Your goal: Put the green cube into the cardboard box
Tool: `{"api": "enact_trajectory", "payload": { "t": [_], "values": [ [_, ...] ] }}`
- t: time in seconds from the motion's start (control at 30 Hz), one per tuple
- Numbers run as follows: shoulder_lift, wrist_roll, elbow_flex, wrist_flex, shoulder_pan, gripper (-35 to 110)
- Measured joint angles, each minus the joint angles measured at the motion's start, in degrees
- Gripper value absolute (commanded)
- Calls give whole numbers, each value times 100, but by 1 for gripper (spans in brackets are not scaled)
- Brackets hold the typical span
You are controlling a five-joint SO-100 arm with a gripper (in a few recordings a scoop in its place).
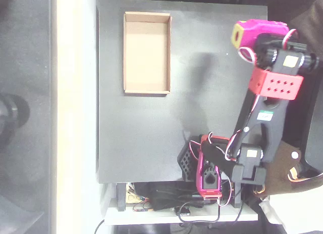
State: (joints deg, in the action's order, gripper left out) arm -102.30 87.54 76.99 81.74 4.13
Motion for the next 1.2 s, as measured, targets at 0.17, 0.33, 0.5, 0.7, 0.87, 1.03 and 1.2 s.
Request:
{"api": "enact_trajectory", "payload": {
  "t": [0.17, 0.33, 0.5, 0.7, 0.87, 1.03, 1.2],
  "values": [
    [-360, 0, 0, -237, -606, 14],
    [-510, 0, 0, -369, -1336, 14],
    [-519, 0, 53, -387, -1916, 14],
    [-439, 0, 53, -396, -2795, 14],
    [18, 0, 53, -396, -3419, 14],
    [650, 0, 62, -396, -3665, 14],
    [1336, 0, 62, -396, -3647, 14]
  ]
}}
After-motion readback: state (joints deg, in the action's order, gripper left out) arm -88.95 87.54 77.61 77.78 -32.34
